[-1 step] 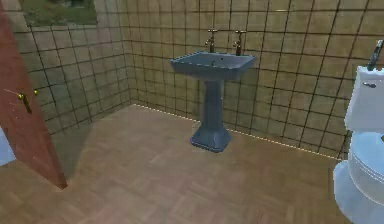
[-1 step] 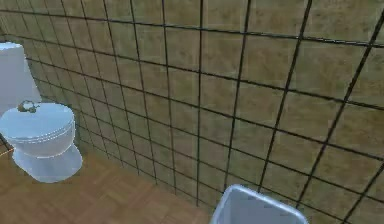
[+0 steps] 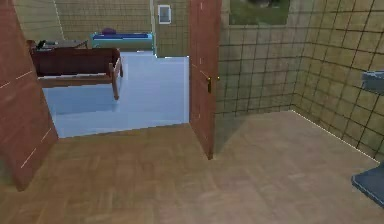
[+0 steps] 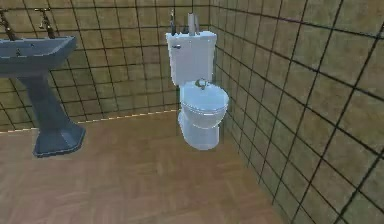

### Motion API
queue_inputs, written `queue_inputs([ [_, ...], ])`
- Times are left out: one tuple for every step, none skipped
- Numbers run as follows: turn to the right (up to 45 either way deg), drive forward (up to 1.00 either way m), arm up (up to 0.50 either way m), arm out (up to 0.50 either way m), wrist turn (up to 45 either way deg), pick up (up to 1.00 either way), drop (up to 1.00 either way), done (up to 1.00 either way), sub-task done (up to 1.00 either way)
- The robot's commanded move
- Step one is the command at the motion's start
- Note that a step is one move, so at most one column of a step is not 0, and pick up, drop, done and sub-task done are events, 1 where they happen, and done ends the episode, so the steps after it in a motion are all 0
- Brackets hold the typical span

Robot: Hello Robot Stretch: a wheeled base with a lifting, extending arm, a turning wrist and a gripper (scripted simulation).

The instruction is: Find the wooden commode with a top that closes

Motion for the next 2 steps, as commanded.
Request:
queue_inputs([
  [-45.0,0.00,0.00,0.00,0.0,0.00,0.00,0.00,0.00],
  [-45.0,0.00,0.00,0.00,0.0,0.00,0.00,0.00,0.00],
])
